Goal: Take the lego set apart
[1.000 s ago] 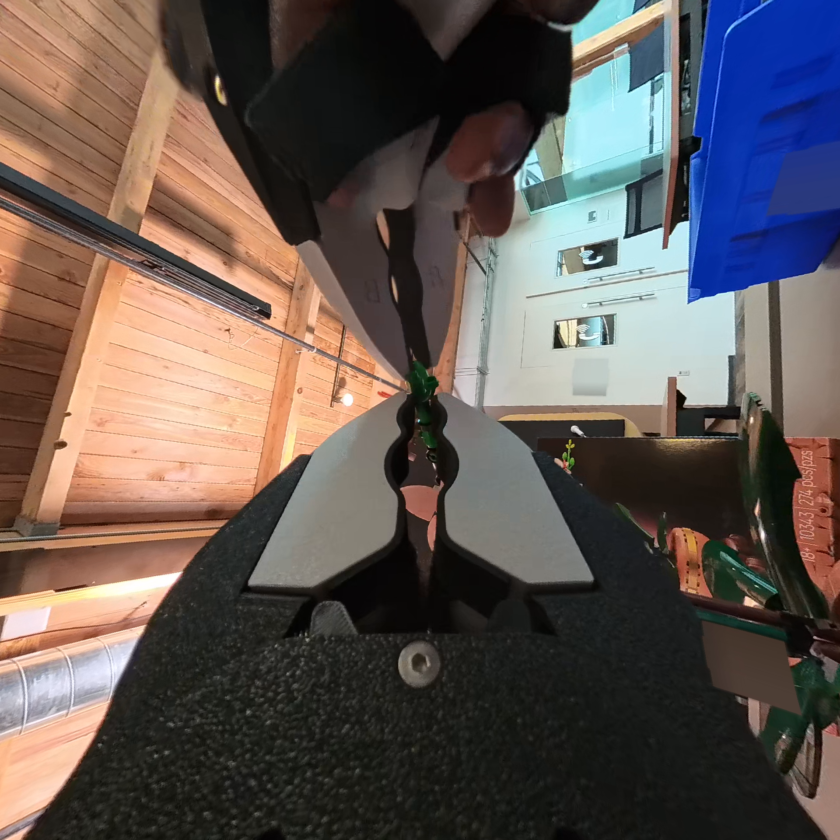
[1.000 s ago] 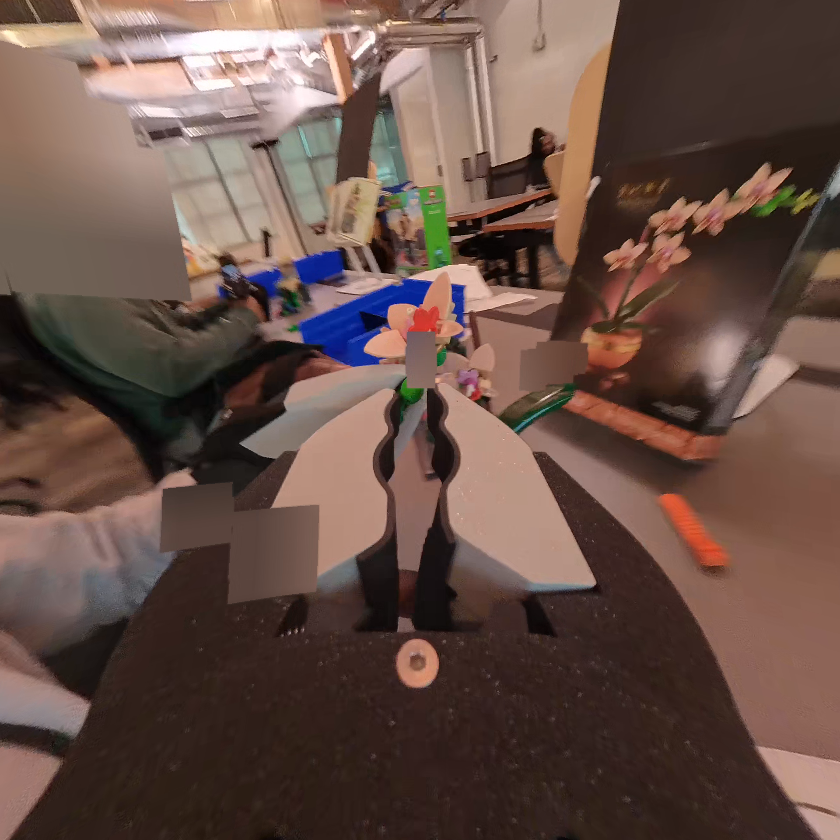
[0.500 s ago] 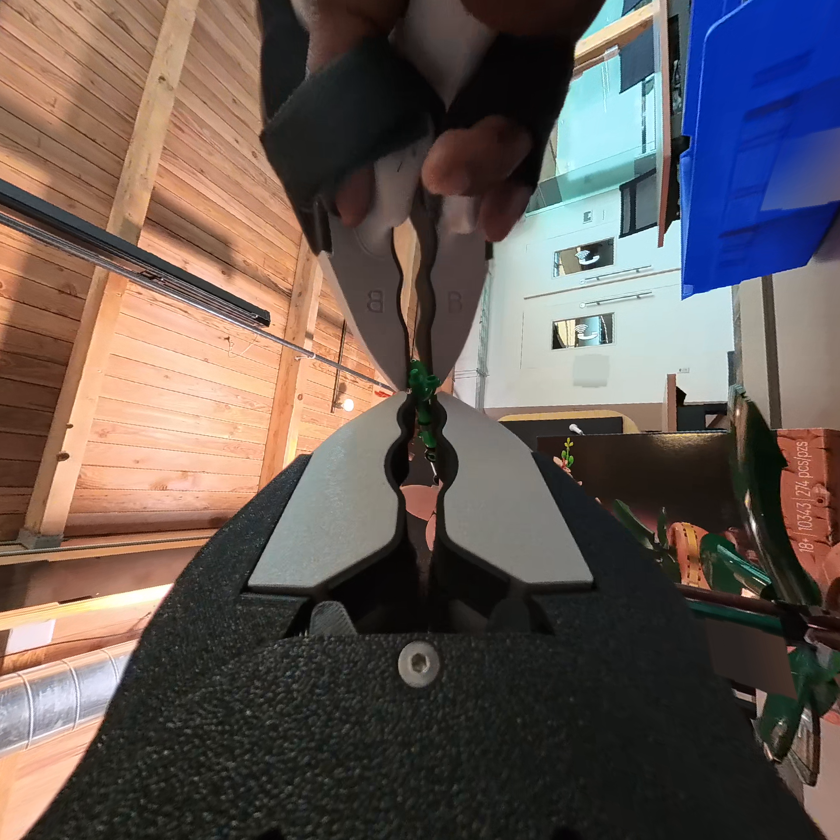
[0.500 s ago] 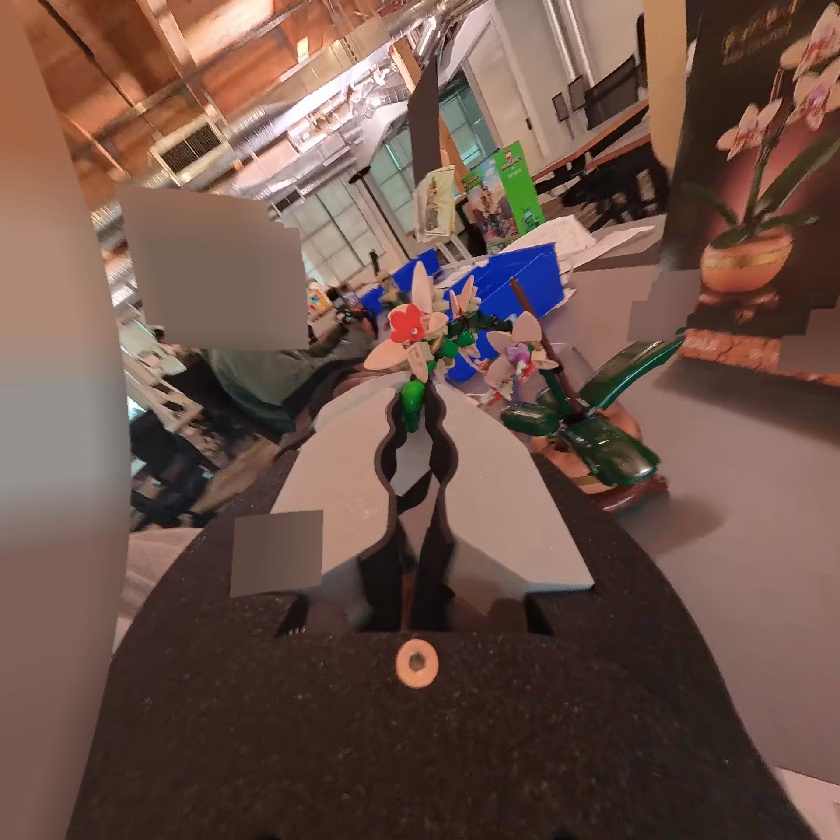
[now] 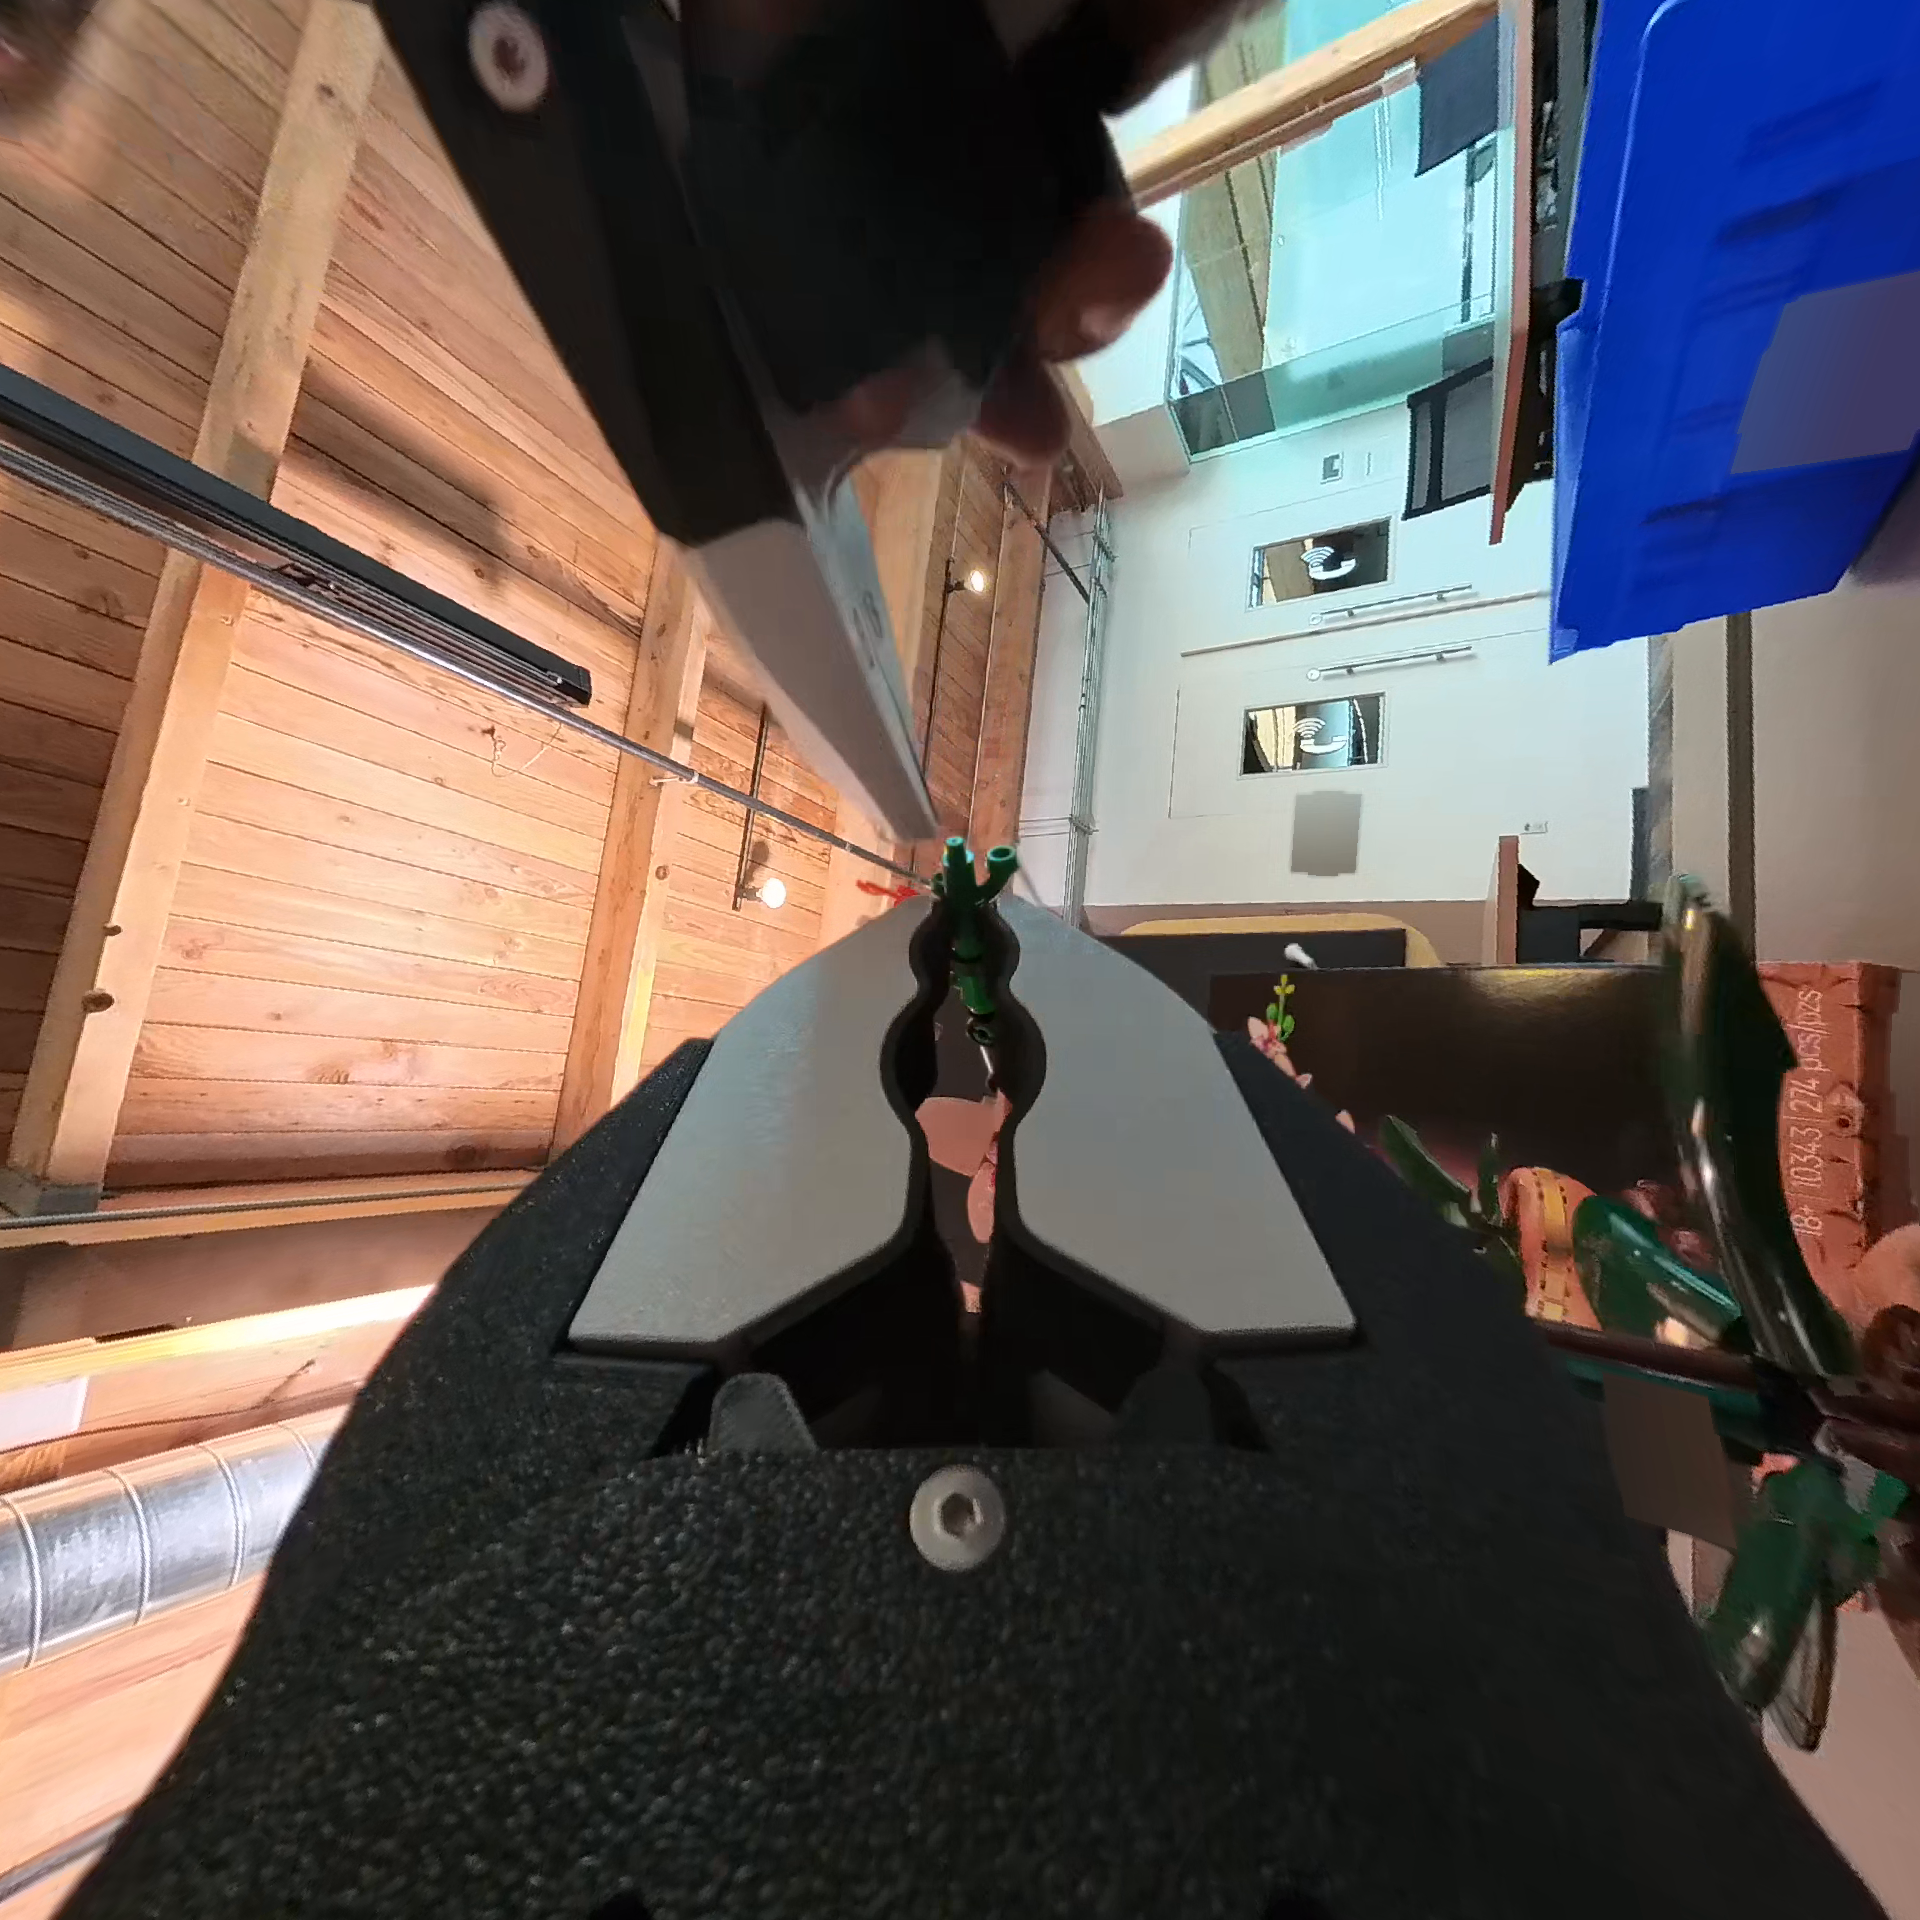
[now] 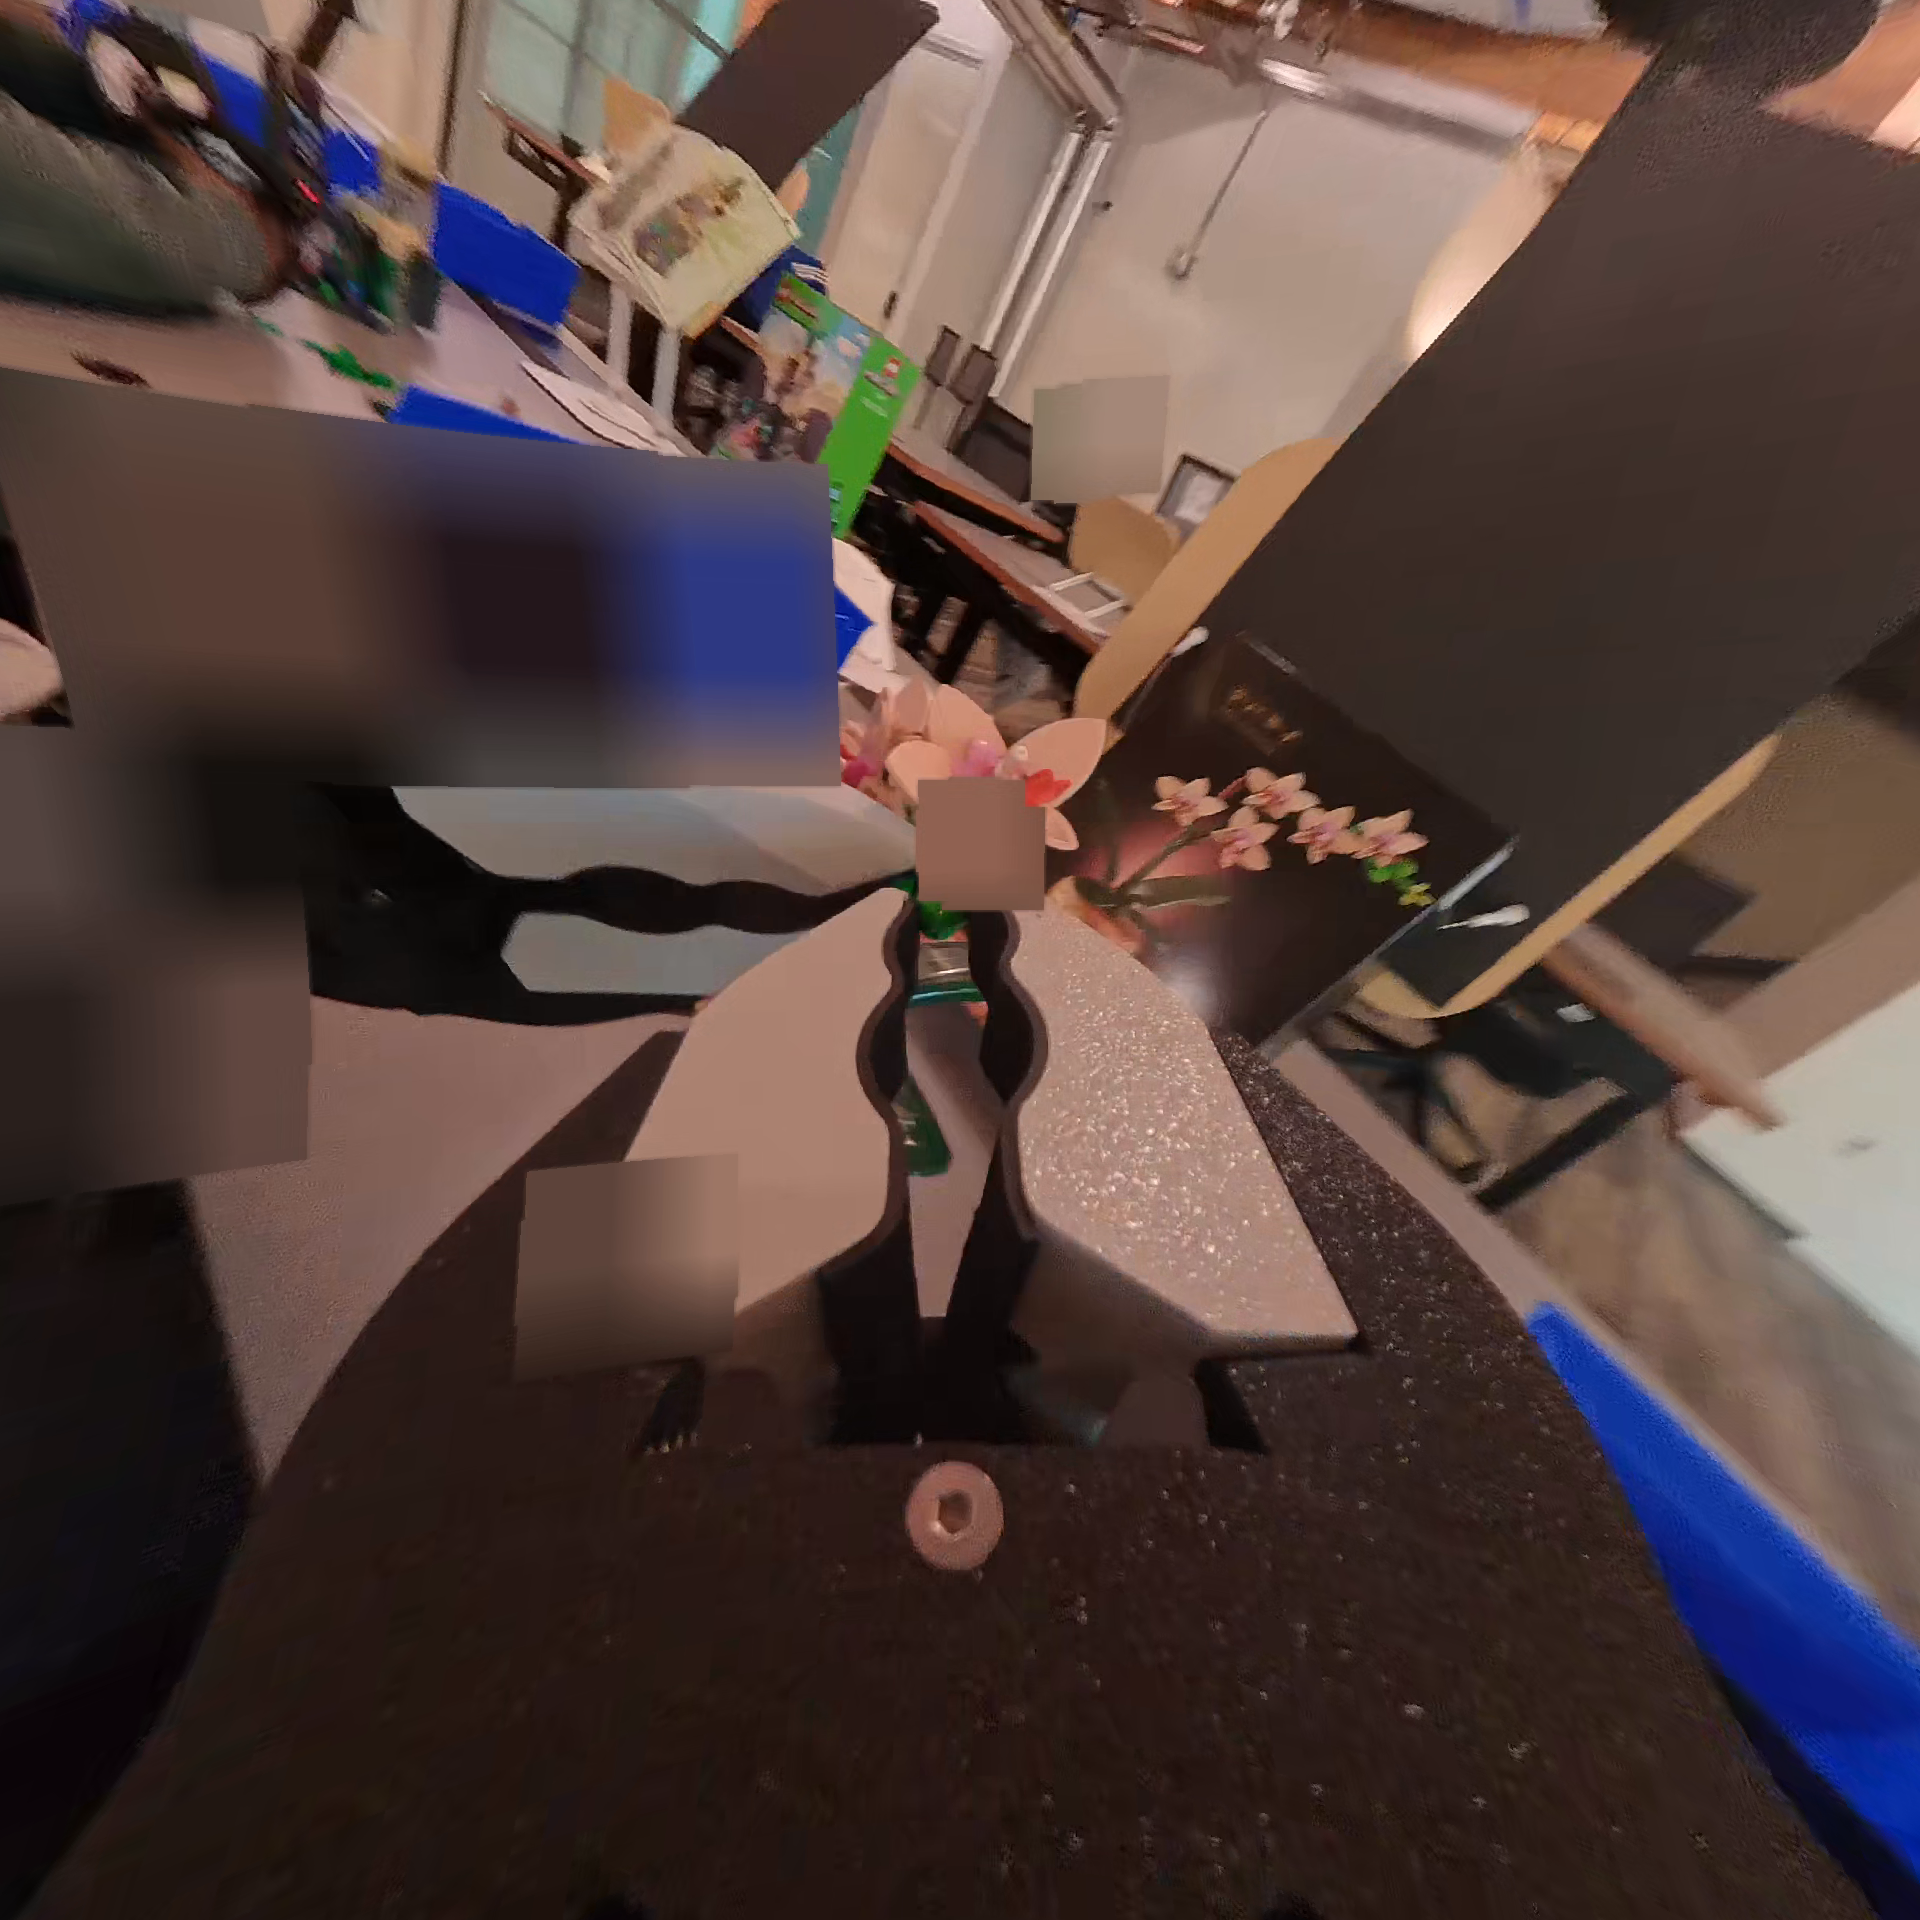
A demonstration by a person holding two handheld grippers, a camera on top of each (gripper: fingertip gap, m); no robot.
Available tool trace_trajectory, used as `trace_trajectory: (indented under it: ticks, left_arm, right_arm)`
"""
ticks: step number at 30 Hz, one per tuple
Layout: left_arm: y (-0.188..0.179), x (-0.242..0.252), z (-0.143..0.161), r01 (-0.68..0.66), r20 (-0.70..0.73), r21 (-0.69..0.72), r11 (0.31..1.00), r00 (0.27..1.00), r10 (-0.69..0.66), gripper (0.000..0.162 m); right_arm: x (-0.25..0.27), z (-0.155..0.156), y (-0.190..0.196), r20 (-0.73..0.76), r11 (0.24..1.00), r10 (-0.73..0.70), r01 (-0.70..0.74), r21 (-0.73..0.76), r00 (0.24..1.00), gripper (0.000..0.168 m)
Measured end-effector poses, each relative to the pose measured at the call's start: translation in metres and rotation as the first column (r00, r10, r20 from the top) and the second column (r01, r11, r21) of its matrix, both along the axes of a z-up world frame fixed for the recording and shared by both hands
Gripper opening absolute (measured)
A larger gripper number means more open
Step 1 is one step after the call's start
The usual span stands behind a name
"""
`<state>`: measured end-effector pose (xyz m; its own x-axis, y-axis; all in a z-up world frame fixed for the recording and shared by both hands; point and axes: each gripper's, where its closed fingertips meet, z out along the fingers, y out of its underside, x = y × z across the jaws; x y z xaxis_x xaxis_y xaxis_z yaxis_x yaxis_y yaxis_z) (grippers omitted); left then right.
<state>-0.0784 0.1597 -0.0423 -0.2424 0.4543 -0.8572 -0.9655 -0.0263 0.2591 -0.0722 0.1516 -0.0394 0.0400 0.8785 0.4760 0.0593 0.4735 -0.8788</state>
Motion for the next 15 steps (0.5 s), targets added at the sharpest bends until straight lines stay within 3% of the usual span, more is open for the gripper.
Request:
trace_trajectory:
  ticks: [1,10,15]
  left_arm:
    - [-0.001,-0.001,0.001,0.002,0.003,0.003,1.0,1.0,-0.002,0.005]
    - [-0.004,0.004,-0.004,-0.016,-0.052,0.019,1.0,0.998,0.017,0.008]
    - [-0.009,0.005,-0.001,-0.009,-0.032,0.03,0.999,0.999,0.01,0.02]
  right_arm:
    - [0.001,0.002,0.0,-0.004,1.0,-0.012,0.012,0.027,1.0,0.009]
    - [0.027,0.005,0.013,-0.048,0.961,0.075,-0.085,-0.264,0.996,0.008]
    - [0.052,-0.006,0.034,-0.017,0.96,0.009,-0.013,-0.28,1.0,0.008]
